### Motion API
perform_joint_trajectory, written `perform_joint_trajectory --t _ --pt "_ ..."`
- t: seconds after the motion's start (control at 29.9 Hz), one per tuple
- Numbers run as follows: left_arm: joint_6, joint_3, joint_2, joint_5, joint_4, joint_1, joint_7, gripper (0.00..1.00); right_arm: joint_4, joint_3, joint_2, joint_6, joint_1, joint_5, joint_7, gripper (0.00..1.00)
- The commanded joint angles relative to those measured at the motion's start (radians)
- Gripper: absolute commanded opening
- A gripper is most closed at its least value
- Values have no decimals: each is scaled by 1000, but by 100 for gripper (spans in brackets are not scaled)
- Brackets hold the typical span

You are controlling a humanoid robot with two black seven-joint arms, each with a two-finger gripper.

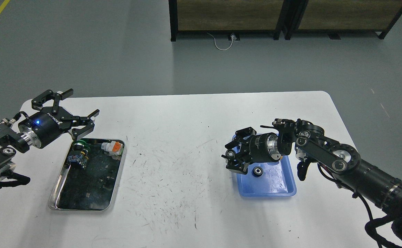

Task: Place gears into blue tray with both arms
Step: 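Carry the gear and lower it into the blue tray beside the first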

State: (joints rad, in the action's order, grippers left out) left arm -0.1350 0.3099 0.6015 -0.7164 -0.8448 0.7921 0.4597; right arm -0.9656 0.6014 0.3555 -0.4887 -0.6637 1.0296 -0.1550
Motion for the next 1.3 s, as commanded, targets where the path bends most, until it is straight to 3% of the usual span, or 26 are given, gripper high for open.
perform_joint_trajectory --t 0.0,0.5,1.04,1.17,1.27 --pt "0 -2 0 0 0 -5 -6 97 -25 37 45 0 42 0 0 33" --pt "0 -12 0 0 0 -10 -6 97 -70 98 141 0 145 0 2 33" --pt "0 -12 0 0 0 -5 -4 97 -64 120 169 0 249 3 0 34" --pt "0 -12 0 0 0 -5 -6 97 -59 118 168 0 253 6 0 37" --pt "0 -12 1 0 0 -4 -6 97 -53 120 166 0 251 6 -1 44"
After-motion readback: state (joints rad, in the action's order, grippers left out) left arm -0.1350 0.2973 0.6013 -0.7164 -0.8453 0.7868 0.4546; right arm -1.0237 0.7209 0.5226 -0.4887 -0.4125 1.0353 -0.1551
